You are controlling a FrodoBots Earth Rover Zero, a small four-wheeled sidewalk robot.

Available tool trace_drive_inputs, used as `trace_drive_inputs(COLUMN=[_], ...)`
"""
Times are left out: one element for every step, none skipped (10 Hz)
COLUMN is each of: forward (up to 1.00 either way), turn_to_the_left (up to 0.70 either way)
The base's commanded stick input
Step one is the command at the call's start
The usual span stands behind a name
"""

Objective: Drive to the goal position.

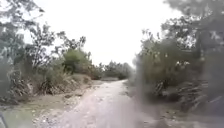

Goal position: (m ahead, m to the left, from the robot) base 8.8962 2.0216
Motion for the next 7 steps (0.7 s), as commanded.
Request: trace_drive_inputs(forward=[0.45, 0.45, 0.45, 0.45, 0.45, 0.45, 0.45], turn_to_the_left=[0.0, 0.0, 0.0, 0.0, 0.0, 0.0, 0.0])
